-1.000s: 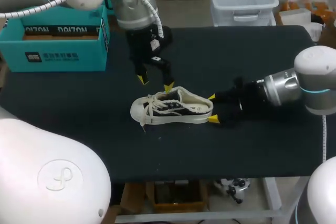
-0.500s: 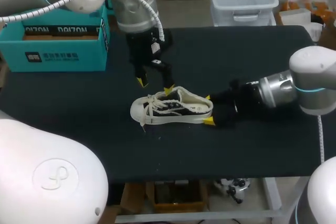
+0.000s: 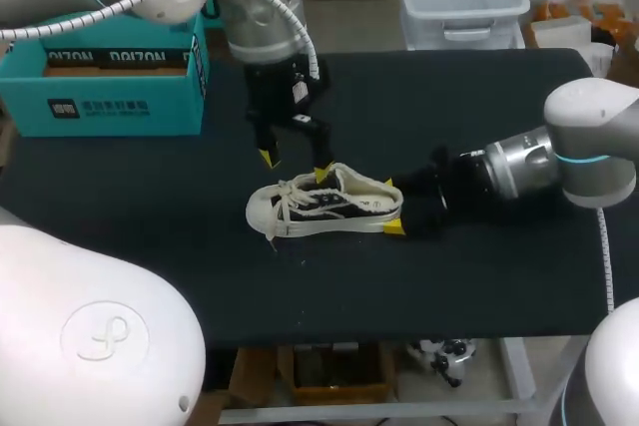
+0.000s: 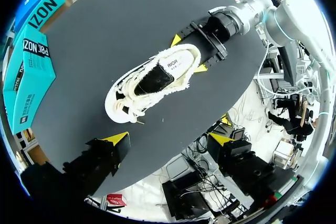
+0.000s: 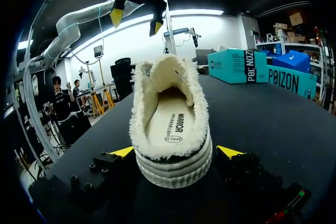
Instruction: Open the shoe tongue, take the insole out of the shoe, put the insole back into the shoe, and pack the shoe into the shoebox
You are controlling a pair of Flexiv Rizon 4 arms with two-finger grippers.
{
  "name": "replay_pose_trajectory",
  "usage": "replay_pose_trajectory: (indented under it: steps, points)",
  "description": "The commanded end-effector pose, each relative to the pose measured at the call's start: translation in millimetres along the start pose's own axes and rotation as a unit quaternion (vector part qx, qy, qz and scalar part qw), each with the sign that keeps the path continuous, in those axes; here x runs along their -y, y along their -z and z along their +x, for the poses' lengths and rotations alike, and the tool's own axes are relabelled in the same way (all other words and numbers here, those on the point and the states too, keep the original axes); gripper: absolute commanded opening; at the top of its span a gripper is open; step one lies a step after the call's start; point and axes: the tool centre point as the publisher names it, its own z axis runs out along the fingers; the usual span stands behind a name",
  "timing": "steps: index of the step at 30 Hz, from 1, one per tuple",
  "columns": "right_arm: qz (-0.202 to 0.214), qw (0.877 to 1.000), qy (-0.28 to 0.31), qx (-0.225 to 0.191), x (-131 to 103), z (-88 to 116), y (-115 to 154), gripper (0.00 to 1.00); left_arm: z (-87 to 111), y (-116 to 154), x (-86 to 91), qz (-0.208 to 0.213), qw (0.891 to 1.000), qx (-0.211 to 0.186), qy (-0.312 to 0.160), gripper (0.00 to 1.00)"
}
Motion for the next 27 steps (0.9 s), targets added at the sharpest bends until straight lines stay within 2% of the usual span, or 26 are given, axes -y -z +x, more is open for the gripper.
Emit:
replay_pose_trajectory:
  steps: [1,6,15,16,17,22,27]
  points:
    - [-0.008,1.000,0.000,-0.005,7,2,2,1.00,2.2,-1,3.4,-0.005,1.000,0.003,0.000,1.00]
    - [-0.006,1.000,0.004,-0.017,4,-1,-3,1.00,3.0,-1,4.1,-0.007,1.000,0.000,0.003,1.00]
    - [-0.002,0.999,0.007,-0.037,4,-6,-18,1.00,3.4,-6,8.0,-0.018,0.999,-0.007,0.036,1.00]
    - [-0.002,0.999,0.008,-0.037,5,-6,-18,0.54,3.3,-6,8.1,-0.019,0.999,-0.007,0.041,1.00]
    - [0.002,0.999,0.008,-0.039,5,-6,-19,0.00,3.6,-6,8.8,-0.020,0.998,-0.006,0.052,1.00]
    - [0.007,0.999,0.003,-0.037,8,-4,-21,0.00,11.7,-7,15.2,-0.030,0.997,0.001,0.076,1.00]
    - [0.010,0.999,0.001,-0.035,9,-3,-21,0.00,20.7,-12,32.6,-0.036,0.994,0.020,0.103,1.00]
